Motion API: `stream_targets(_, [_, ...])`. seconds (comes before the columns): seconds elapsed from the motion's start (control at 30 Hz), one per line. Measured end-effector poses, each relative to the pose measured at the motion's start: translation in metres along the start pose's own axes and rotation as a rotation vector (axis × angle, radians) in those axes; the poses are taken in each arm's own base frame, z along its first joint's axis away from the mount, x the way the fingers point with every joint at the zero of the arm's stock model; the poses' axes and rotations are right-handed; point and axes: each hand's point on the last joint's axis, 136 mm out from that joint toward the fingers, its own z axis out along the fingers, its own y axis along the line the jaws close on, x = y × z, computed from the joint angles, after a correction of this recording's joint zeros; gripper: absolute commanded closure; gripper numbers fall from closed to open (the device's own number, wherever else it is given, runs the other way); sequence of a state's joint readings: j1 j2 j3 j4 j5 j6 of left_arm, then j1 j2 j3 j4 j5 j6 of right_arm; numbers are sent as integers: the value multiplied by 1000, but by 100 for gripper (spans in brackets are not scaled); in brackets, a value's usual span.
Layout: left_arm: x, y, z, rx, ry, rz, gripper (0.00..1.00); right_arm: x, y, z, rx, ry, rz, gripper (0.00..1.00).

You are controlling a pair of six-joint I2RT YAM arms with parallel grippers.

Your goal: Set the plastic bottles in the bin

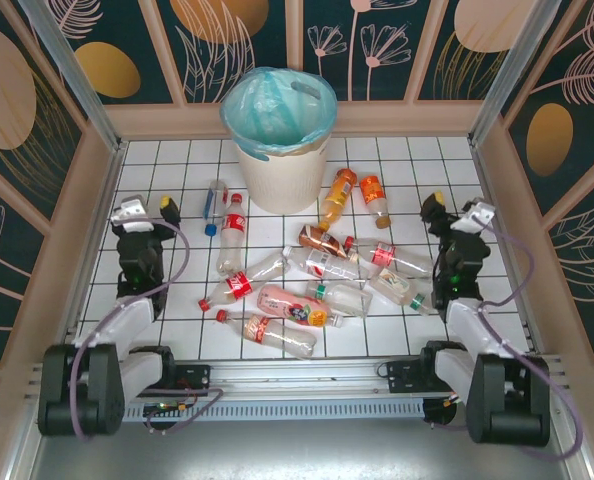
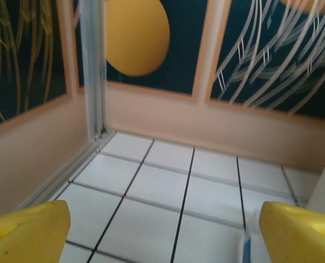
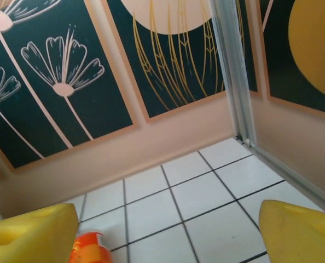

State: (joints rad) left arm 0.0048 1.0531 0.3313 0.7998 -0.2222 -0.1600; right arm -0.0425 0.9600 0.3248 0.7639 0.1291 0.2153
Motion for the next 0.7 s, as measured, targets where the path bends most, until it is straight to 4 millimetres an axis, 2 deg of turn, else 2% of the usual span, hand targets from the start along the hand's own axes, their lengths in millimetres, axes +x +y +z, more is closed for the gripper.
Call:
stream_targets(0.07, [-27,-3,-5,1,-27,-42,19,-15,11,5,-19,42,37,18])
stream_targets(0.13, [-53,-7,-13,16,-50,-85,21,-20,25,8,-51,119,62,20])
stream_targets(0.23, [-81,-16,-22,58,-50,-127,25,-17,46,7,-109,276,79,21])
stream_targets(0.33, [-101,-29,-27,113,-12,-143,26,-7,70,0,-155,449,85,21])
stream_targets(0.43, [-112,-47,-34,176,36,-137,26,6,88,-15,-174,596,103,24])
stream_targets(0.5, [-114,-61,-42,230,69,-127,28,19,92,-29,-181,683,109,27])
stream_targets(0.57, [-114,-77,-51,294,101,-114,30,32,96,-43,-193,775,94,30])
stream_targets(0.7, [-108,-102,-64,407,180,-86,33,53,124,-61,-260,971,-29,39])
